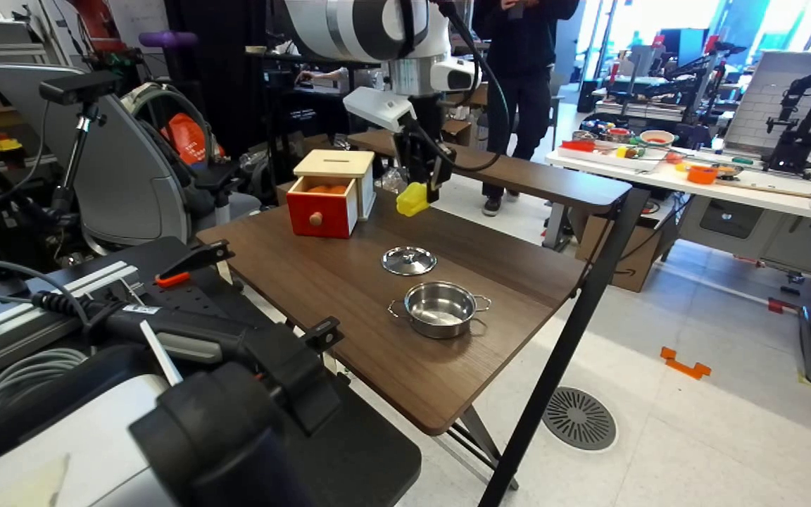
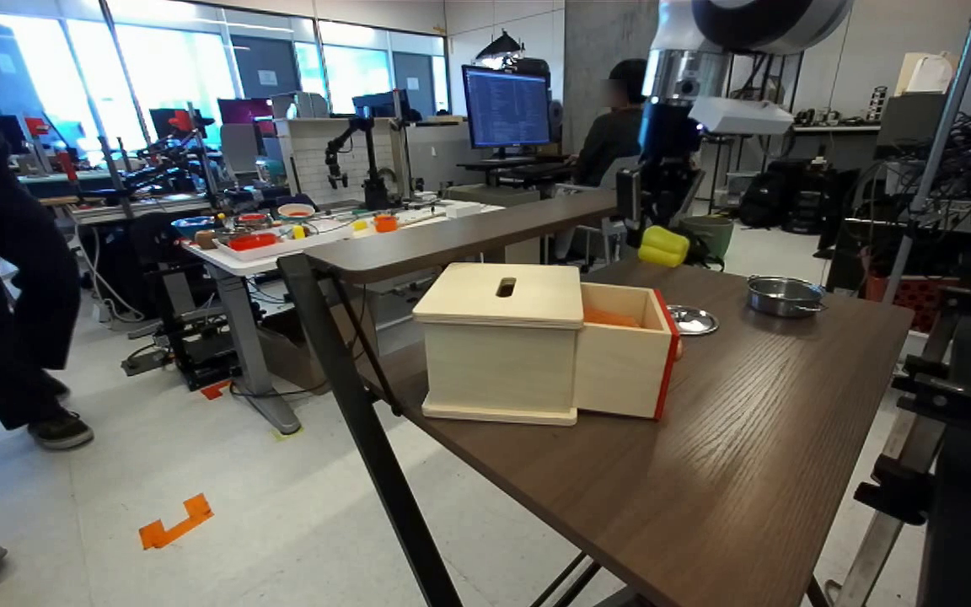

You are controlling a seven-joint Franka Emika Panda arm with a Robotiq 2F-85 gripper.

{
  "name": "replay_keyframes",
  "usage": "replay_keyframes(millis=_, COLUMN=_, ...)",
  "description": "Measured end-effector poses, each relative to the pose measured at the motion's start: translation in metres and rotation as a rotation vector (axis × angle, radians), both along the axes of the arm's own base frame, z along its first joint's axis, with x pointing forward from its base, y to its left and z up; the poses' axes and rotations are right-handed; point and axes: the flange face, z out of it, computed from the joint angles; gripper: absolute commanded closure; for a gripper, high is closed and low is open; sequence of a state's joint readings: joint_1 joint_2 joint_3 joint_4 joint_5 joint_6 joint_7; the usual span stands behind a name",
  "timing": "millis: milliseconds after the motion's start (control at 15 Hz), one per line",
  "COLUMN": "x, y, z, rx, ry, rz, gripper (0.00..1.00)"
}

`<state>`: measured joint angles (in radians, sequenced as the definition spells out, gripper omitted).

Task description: Move the yellow pepper closer to you

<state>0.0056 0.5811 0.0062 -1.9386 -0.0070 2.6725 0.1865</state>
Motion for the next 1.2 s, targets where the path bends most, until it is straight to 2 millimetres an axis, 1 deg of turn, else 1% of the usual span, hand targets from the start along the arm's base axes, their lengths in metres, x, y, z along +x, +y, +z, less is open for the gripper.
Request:
replay_keyframes(millis=200, x=-0.045, y=-0.021, z=0.019, rx=-0.008, ry=0.033, rz=0.004, gripper=0.78)
replay_keyframes(millis=333, x=-0.08, y=-0.032, z=0.025, rx=-0.012, ry=0.064, rz=0.016, gripper=0.78)
replay_keyframes(millis=533, x=-0.135, y=-0.045, z=0.028, rx=-0.015, ry=0.106, rz=0.036, gripper=0.78)
replay_keyframes(millis=667, x=-0.164, y=-0.052, z=0.026, rx=-0.018, ry=0.105, rz=0.032, gripper=0.78)
replay_keyframes(millis=733, x=-0.176, y=-0.056, z=0.024, rx=-0.019, ry=0.101, rz=0.028, gripper=0.78)
replay_keyframes(millis=933, x=-0.197, y=-0.06, z=0.012, rx=-0.021, ry=0.087, rz=0.015, gripper=0.78)
replay_keyframes(millis=1067, x=-0.204, y=-0.059, z=0.001, rx=-0.019, ry=0.092, rz=0.013, gripper=0.78)
replay_keyframes(millis=1200, x=-0.206, y=-0.055, z=-0.011, rx=-0.011, ry=0.1, rz=0.01, gripper=0.78)
